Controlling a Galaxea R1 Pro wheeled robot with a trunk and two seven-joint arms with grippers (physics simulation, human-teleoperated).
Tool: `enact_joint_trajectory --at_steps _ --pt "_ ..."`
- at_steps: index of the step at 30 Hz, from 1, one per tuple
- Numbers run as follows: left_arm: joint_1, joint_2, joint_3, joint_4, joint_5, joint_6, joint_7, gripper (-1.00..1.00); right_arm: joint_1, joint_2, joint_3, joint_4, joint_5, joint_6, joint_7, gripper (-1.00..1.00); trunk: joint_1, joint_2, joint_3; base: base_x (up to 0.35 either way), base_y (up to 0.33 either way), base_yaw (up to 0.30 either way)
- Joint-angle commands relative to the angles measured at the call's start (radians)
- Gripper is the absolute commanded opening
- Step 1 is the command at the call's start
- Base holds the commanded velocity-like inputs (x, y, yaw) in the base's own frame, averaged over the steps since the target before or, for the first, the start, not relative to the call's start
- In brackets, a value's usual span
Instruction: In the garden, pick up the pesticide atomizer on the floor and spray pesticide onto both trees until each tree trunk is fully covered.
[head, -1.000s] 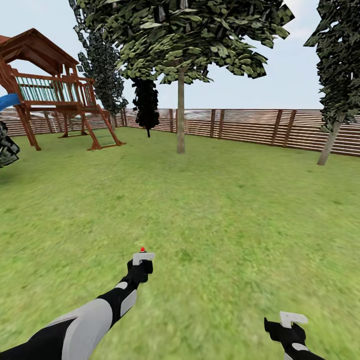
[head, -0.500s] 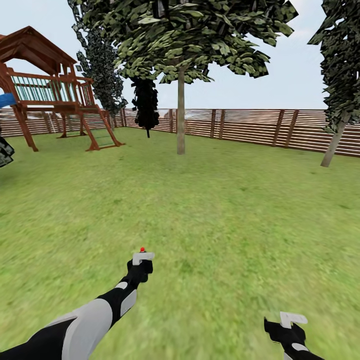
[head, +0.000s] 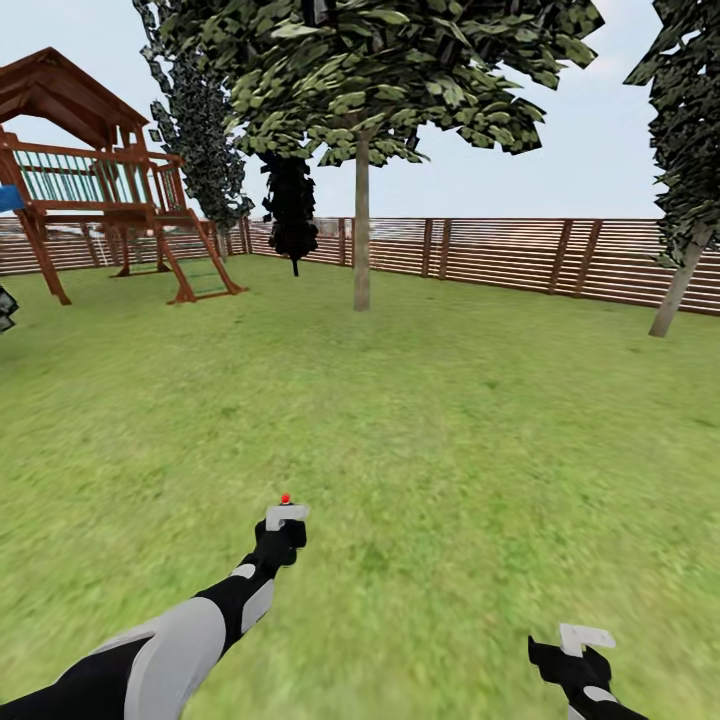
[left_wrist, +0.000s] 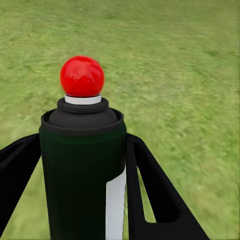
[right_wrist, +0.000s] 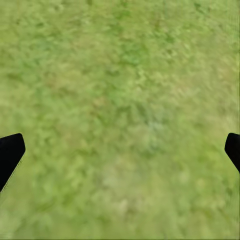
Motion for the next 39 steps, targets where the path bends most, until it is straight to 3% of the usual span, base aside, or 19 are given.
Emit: enact_joint_trajectory --at_steps 1,19,24,39 --pt "0.0 -0.001 0.0 0.0 0.0 0.0 0.0 -1.0 0.0 0.0 0.0 0.0 0.0 0.0 0.0 1.0 0.0 0.0 0.0 0.35 0.0 0.0" --pt "0.0 -0.001 -0.002 -0.001 0.0 0.001 0.0 -1.0 0.0 0.0 0.0 0.0 0.0 0.0 0.0 1.0 0.0 0.0 0.0 0.35 0.0 0.0" --pt "0.0 -0.019 0.0 0.0 0.0 0.003 0.0 -1.0 0.0 -0.001 -0.001 -0.001 0.0 0.0 -0.001 1.0 0.0 0.0 0.0 0.35 0.0 0.0" --pt "0.0 -0.021 0.001 0.0 -0.001 0.003 0.0 -1.0 0.0 -0.003 -0.002 -0.001 0.0 0.0 -0.002 1.0 0.0 0.0 0.0 0.35 0.0 0.0"
